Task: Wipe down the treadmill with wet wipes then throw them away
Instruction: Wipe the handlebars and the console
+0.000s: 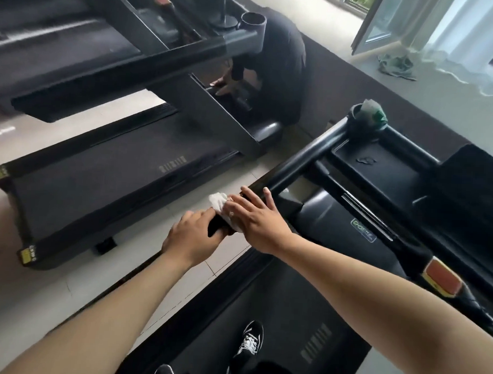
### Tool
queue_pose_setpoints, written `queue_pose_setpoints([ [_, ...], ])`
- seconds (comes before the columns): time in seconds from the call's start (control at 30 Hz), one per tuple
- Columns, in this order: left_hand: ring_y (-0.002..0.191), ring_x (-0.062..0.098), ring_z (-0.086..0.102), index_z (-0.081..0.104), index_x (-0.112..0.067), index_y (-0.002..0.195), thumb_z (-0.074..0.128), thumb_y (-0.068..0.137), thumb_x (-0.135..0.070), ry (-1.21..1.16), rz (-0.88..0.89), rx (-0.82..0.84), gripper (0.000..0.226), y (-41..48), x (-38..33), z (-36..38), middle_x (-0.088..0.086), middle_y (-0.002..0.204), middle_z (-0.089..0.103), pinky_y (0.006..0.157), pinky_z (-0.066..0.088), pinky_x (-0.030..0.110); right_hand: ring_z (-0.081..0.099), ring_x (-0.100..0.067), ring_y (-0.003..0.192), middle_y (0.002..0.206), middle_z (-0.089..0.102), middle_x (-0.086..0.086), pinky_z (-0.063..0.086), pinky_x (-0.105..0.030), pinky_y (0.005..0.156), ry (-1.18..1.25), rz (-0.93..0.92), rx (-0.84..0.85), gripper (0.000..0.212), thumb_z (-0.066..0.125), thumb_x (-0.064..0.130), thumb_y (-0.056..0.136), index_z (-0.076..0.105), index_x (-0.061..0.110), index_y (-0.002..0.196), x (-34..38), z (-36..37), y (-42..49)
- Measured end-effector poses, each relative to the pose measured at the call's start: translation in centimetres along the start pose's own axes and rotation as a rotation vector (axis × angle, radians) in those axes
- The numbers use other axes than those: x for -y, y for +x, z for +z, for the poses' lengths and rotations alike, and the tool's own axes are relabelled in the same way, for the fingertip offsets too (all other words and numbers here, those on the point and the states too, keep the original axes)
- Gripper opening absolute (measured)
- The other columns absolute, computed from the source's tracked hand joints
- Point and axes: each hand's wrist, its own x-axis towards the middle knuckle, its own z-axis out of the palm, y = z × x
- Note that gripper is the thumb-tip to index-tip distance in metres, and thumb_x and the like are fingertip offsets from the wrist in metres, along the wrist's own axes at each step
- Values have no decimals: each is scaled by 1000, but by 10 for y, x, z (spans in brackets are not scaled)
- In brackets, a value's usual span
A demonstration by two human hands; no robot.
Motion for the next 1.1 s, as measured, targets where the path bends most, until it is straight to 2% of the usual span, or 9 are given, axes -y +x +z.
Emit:
queue_pose_setpoints([
  [0.1, 115, 18, 49, 29, -46, 152, 37, 98, -59, 6, -51, -18, 57, -4, -5, 3, -13, 121, 62, 94, 42, 41, -1, -21, 156, 163, 26, 12, -3, -62, 121, -4, 113, 22, 46, 35, 40, 107, 33, 34, 153, -50, -12, 16],
  [0.2, 123, 22, 48, 36, -40, 151, 36, 98, -59, 18, -157, -78, 56, -3, -23, 9, -6, 130, 62, 104, 35, 42, 0, -22, 156, 162, 29, 10, -4, -65, 119, 93, 356, -32, 46, 22, 50, 108, 40, 32, 146, -89, -29, 33],
  [0.27, 128, 24, 45, 39, -34, 151, 39, 99, -58, 11, -212, -74, 57, 10, -39, 12, -1, 136, 58, 108, 33, 43, 1, -23, 156, 159, 33, 8, -6, -65, 118, 134, 429, -52, 43, 23, 46, 108, 45, 29, 141, -97, -35, 40],
  [0.4, 134, 25, 41, 37, -29, 153, 45, 99, -53, -19, -181, -44, 60, 44, -75, 15, 1, 144, 53, 111, 30, 42, 12, -24, 155, 150, 46, 4, -1, -62, 119, 78, 164, -57, 37, 36, 35, 107, 49, 23, 140, -80, -28, 31],
  [0.5, 132, 27, 42, 41, -25, 150, 49, 98, -45, -37, -137, -38, 56, 71, -98, 19, 3, 141, 54, 109, 33, 41, 20, -25, 153, 149, 49, 6, 0, -62, 119, 50, 59, -81, 41, 35, 42, 108, 51, 27, 142, -90, -25, 24],
  [0.67, 133, 25, 42, 40, -26, 152, 50, 99, -38, -87, -22, -51, 55, 116, -134, 28, 1, 142, 53, 110, 34, 40, 7, -23, 156, 151, 44, 10, -5, -66, 116, -4, 248, -13, 60, 10, 51, 103, 47, 28, 144, -146, -46, 43],
  [0.87, 129, 25, 43, 35, -27, 155, 45, 102, -37, -105, 64, -23, 55, 169, -173, 36, 2, 142, 52, 107, 35, 41, -5, -20, 156, 157, 37, 10, -12, -65, 117, 71, 463, 39, 49, 20, 47, 107, 48, 27, 143, -214, -77, 67],
  [1.03, 131, 23, 40, 29, -34, 157, 41, 103, -38, -125, 96, 40, 56, 202, -195, 38, 1, 142, 52, 107, 35, 40, -6, -20, 156, 165, 22, 11, -12, -62, 118, 95, 632, -30, 46, 19, 46, 108, 41, 33, 147, -264, -88, 67],
  [1.1, 131, 23, 41, 29, -36, 157, 41, 103, -40, -137, 112, 58, 55, 213, -202, 38, 1, 141, 53, 105, 37, 41, -2, -18, 156, 166, 22, 11, -10, -58, 119, 96, 613, -70, 42, 24, 41, 109, 41, 34, 147, -264, -84, 63],
])
